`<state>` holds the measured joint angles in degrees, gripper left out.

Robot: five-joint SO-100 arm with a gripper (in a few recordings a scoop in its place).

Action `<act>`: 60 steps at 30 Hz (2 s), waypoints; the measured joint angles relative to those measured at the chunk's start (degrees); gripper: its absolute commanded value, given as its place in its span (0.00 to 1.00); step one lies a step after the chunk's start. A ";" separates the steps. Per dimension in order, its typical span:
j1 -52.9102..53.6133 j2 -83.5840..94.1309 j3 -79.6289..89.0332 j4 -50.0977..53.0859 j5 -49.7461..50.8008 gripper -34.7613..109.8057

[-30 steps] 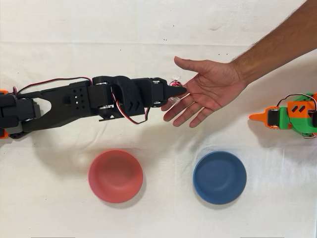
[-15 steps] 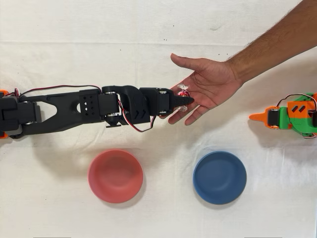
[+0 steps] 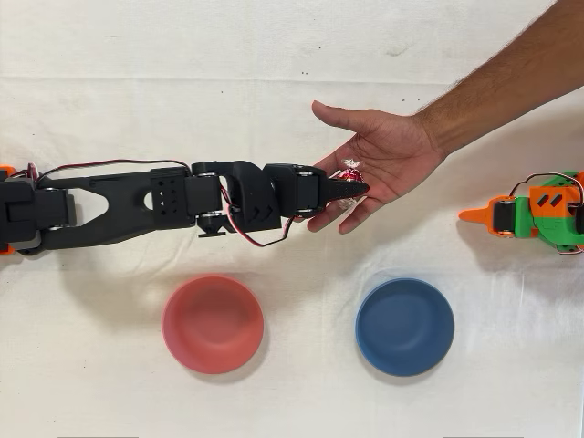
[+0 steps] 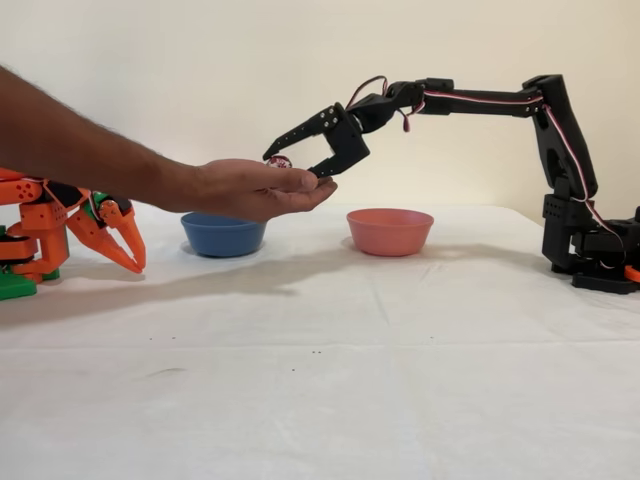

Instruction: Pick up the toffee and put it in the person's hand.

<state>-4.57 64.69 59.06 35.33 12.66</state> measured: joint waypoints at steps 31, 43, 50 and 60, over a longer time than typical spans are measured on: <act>-0.97 -0.09 -8.09 8.53 -1.41 0.40; -0.97 4.83 -11.87 21.01 -4.13 0.37; -0.97 13.62 -10.63 32.17 -6.24 0.34; -0.97 34.98 11.07 37.44 -6.50 0.30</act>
<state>-5.54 99.67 70.14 72.77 6.15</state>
